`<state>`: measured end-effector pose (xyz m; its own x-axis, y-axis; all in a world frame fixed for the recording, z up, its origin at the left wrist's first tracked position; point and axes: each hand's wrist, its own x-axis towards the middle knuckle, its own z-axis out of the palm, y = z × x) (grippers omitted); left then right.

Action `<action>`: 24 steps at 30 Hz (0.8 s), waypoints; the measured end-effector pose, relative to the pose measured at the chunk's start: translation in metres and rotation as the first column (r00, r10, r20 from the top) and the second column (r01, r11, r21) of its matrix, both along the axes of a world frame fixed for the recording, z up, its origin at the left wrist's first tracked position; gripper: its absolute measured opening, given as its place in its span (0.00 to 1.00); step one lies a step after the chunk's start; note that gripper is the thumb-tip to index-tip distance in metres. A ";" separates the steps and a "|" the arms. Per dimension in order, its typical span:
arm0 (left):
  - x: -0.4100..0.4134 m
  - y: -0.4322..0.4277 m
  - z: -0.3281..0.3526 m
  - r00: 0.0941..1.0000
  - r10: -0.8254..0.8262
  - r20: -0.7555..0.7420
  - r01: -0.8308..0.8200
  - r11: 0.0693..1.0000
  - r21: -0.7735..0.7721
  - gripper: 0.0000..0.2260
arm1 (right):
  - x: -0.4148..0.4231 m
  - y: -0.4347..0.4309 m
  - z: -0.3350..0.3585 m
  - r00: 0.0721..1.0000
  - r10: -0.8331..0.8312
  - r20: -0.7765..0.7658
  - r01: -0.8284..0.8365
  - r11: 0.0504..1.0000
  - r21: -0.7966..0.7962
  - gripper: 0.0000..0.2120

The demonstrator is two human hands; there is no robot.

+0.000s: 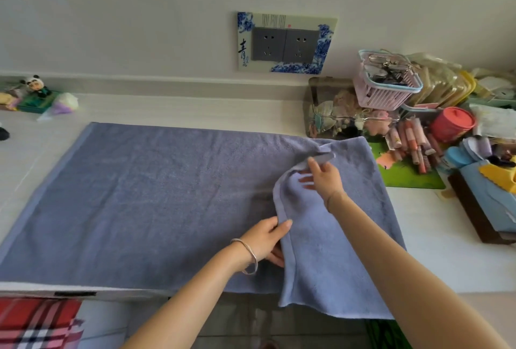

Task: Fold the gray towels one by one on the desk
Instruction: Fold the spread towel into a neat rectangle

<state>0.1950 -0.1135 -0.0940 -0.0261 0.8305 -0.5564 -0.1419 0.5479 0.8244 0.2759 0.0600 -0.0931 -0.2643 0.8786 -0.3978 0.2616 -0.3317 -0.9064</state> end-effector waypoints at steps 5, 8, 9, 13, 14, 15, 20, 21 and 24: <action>-0.018 -0.006 0.052 0.976 -0.004 0.217 -0.014 0.996 0.083 0.17 | -0.032 0.008 0.062 0.990 0.086 0.116 -0.124 0.919 0.373 0.15; -0.057 -0.020 0.078 0.971 0.031 0.237 -0.061 0.991 0.121 0.15 | -0.080 0.004 0.088 0.981 0.156 0.119 -0.192 0.886 0.422 0.15; -0.069 -0.026 0.083 0.970 0.056 0.237 -0.086 0.990 0.116 0.14 | -0.094 0.001 0.092 0.977 0.174 0.122 -0.210 0.884 0.417 0.15; -0.135 -0.056 0.095 0.976 0.086 0.200 -0.109 0.988 0.106 0.15 | -0.166 -0.024 0.104 0.948 0.299 0.113 -0.319 0.886 0.336 0.16; -0.160 -0.071 0.096 0.976 0.088 0.198 -0.112 0.987 0.112 0.15 | -0.194 -0.038 0.105 0.936 0.334 0.107 -0.351 0.883 0.313 0.16; -0.175 -0.081 0.097 0.976 0.095 0.195 -0.118 0.987 0.111 0.15 | -0.212 -0.048 0.104 0.930 0.350 0.108 -0.366 0.881 0.301 0.16; -0.269 -0.141 0.101 0.962 0.192 0.195 -0.217 0.970 0.112 0.15 | -0.318 -0.095 0.107 0.929 0.362 0.074 -0.368 0.885 0.287 0.16; -0.287 -0.152 0.103 0.959 0.214 0.183 -0.237 0.965 0.113 0.14 | -0.339 -0.103 0.109 0.929 0.365 0.059 -0.366 0.885 0.288 0.15; -0.341 -0.185 0.095 0.942 0.307 0.138 -0.320 0.944 0.085 0.13 | -0.407 -0.127 0.096 0.913 0.402 0.075 -0.406 0.872 0.274 0.15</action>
<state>-0.1464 -0.2987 0.0014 -0.2322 0.8449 -0.4819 -0.3947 0.3710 0.8406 -0.1315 -0.0669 0.0026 -0.6159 0.7712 -0.1609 0.3329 0.0697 -0.9404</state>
